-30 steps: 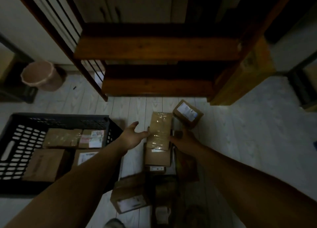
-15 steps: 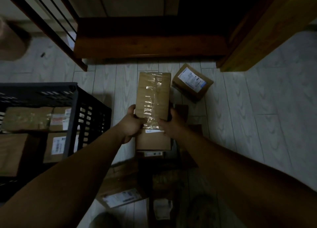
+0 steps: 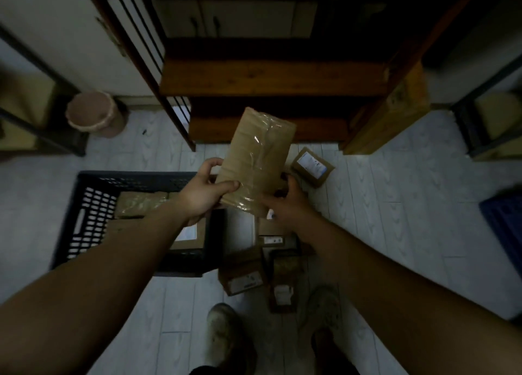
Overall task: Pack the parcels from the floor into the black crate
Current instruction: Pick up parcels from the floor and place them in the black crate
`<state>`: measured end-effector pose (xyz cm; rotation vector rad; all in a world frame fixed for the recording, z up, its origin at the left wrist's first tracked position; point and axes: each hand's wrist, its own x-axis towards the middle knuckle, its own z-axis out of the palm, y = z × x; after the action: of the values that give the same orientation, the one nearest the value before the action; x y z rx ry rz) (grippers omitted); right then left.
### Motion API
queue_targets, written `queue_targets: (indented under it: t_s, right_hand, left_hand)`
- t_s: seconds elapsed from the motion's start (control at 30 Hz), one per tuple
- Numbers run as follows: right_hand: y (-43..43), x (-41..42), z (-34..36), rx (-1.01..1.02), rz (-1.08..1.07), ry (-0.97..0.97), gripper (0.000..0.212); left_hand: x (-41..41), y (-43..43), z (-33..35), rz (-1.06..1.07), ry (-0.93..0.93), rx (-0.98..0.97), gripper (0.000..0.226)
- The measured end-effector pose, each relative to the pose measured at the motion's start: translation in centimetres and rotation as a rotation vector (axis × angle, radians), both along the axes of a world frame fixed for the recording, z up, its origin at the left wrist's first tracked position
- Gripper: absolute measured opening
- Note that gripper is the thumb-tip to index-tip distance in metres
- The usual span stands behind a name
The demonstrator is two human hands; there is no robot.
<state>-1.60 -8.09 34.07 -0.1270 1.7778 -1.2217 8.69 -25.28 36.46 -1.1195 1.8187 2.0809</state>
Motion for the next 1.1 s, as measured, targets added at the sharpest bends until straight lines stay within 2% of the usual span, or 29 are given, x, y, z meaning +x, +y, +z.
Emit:
queue_targets:
  t_s: [0.13,0.17,0.27,0.37,0.43,0.5,0.53,0.6,0.77,0.83,0.93,1.1]
  right_hand:
    - [-0.8,1.2,10.3,-0.093,-0.195,0.148,0.098]
    - [-0.8,1.5,12.5,-0.111,-0.189,0.178,0.093]
    - [-0.4,3.2,17.7,-0.148,-0.147,0.235,0.058]
    - [0.1,5.3,21.2,-0.202,-0.217,0.298,0.047]
    - [0.7,6.4,22.8,-0.237,-0.259,0.290,0.041]
    - [1.3,7.5,24.2,-0.276,-0.289,0.280,0.038]
    - [1.7,8.2,24.8,-0.296,-0.299,0.277,0.038]
    - [2.4,9.6,25.8,-0.322,-0.297,0.282,0.041]
    - [4.3,13.4,28.0,-0.231,-0.106,0.410,0.053]
    - [4.2,15.1,28.6,-0.208,-0.043,0.442,0.068]
    - [3.1,17.7,29.4,-0.172,0.042,0.505,0.088]
    - [-1.6,21.2,28.9,-0.153,0.095,0.580,0.091]
  left_hand:
    - [4.3,-2.5,8.8,-0.120,-0.004,-0.029,0.047]
    - [5.2,-2.9,10.8,-0.162,0.000,-0.047,0.048]
    - [7.5,-3.6,16.2,-0.185,0.033,-0.117,0.049]
    - [9.2,-3.1,19.6,-0.063,0.110,-0.218,0.059]
    - [10.5,-2.1,20.9,0.144,0.171,-0.284,0.073]
    - [12.0,-0.9,21.8,0.326,0.223,-0.265,0.078]
    - [12.7,-0.1,22.3,0.330,0.229,-0.225,0.081]
    - [14.4,1.6,23.6,0.231,0.225,-0.142,0.089]
    - [18.7,3.6,26.9,0.243,0.247,-0.160,0.058]
    - [20.0,3.6,28.2,0.239,0.223,-0.213,0.053]
    - [21.7,3.0,29.6,0.235,0.189,-0.284,0.059]
    - [26.1,-1.0,29.4,0.243,0.189,-0.290,0.080]
